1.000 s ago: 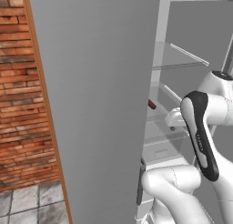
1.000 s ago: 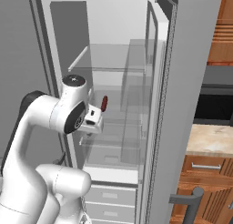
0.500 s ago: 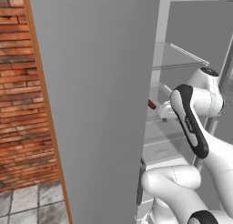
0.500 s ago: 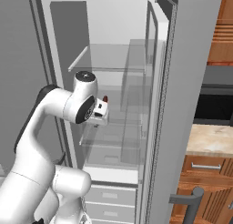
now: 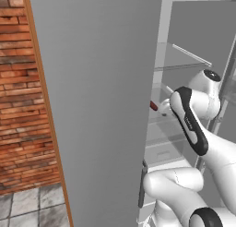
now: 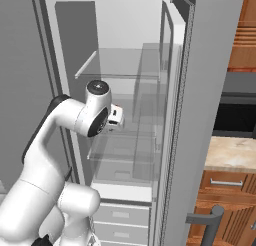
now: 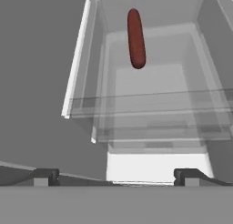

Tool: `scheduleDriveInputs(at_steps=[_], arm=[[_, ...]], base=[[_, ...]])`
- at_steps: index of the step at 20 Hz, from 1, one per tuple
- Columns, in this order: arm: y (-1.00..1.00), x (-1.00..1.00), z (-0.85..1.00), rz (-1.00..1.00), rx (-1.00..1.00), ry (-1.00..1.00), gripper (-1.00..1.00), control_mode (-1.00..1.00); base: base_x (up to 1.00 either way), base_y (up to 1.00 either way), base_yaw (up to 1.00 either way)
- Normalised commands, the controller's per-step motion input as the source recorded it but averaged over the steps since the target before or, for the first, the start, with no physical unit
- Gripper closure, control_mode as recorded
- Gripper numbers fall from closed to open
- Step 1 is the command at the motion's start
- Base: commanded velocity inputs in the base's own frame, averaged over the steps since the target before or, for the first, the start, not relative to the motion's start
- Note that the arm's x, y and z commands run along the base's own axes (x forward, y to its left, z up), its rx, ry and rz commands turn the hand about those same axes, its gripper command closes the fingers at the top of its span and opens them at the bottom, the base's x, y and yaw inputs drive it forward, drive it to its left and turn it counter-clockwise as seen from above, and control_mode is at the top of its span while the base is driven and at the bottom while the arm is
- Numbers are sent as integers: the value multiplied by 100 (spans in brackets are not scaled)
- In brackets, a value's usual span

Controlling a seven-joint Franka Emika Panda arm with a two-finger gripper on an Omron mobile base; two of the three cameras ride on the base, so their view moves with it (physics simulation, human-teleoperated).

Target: Retrieve the sausage and cheese from the fridge and place them on the cutting board on the counter.

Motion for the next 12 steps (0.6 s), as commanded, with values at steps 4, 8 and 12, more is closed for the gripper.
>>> scheduleDriveInputs(at_steps=[4, 8, 12], arm=[[0, 45, 0, 0, 0, -9, -100, -100], [-10, 59, -11, 0, 0, -8, -100, -100], [-18, 62, -9, -1, 0, -1, -100, -100]], base=[[0, 0, 0], [0, 0, 0], [0, 0, 0]])
